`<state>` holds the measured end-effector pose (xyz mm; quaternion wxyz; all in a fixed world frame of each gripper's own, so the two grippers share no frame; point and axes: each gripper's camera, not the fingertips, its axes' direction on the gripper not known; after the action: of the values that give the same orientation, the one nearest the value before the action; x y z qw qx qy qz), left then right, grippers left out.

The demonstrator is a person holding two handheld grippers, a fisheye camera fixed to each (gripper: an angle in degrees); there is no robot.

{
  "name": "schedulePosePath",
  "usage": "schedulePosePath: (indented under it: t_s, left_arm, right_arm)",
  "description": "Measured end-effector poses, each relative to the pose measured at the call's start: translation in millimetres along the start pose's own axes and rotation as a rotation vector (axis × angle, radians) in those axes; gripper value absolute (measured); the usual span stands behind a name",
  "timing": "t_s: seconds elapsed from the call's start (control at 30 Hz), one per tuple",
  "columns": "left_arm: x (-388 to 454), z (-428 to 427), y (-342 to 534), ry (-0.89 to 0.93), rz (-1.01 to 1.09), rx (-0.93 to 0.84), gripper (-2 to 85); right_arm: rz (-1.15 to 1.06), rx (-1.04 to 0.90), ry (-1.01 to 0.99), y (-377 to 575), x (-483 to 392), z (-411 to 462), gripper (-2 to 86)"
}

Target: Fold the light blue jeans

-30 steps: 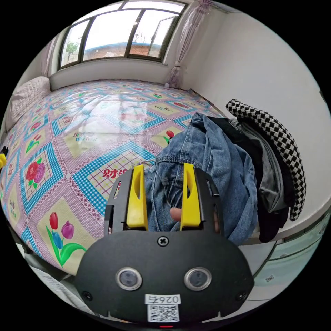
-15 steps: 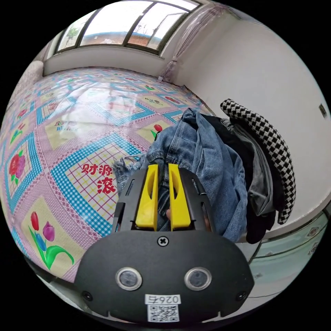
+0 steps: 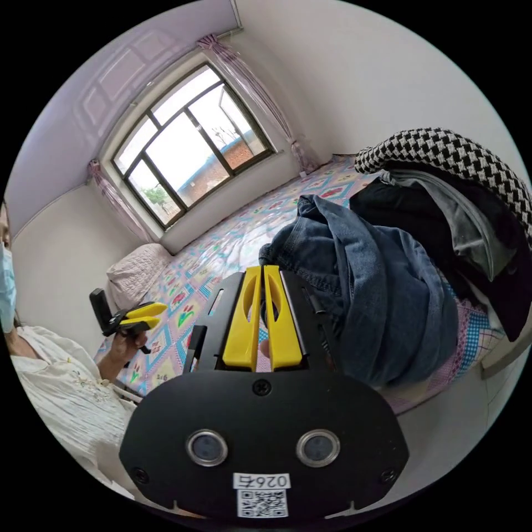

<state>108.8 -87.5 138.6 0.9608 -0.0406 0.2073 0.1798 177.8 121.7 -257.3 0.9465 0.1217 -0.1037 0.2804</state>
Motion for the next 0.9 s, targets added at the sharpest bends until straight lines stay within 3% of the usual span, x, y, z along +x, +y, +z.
schedulePosePath:
  t_s: [0.2, 0.3, 0.37, 0.43, 0.47, 0.53, 0.6, 0.73, 0.9]
  left_arm:
    - [35, 27, -30, 0.047, 0.084, 0.024, 15.2]
    - [54, 37, -38, -0.007, 0.126, 0.018, 17.7]
    - [58, 42, -40, -0.024, 0.157, -0.045, 15.0]
    - [40, 47, -41, -0.006, 0.112, -0.205, 4.9]
    - [30, 50, -39, 0.003, 0.077, -0.239, 4.4]
    - [-14, 53, -19, 0.059, -0.120, -0.304, 3.3]
    - [-41, 43, 3, 0.108, -0.257, -0.276, 4.1]
    - [-55, -8, 56, 0.104, -0.433, -0.077, 7.7]
    - [0, -38, 78, -0.092, -0.321, -0.120, 11.8]
  right_arm:
    - [-0.037, 0.044, -0.240, 2, -37, -41, -1.3]
    - [-0.099, -0.026, -0.382, 1, -71, -29, -1.3]
    - [-0.160, -0.113, -0.449, 1, -97, -7, -1.4]
    - [-0.163, -0.109, -0.327, -1, -96, 4, -1.4]
    - [-0.155, -0.131, -0.264, -4, -86, 11, -1.3]
    - [-0.061, -0.043, -0.340, -6, -59, 4, -1.0]
    - [-0.017, -0.010, -0.377, -6, -41, -5, -0.6]
    - [-0.093, -0.099, -0.163, 14, -42, -8, 3.0]
    - [-0.259, -0.193, 0.043, 67, -79, 3, 6.7]
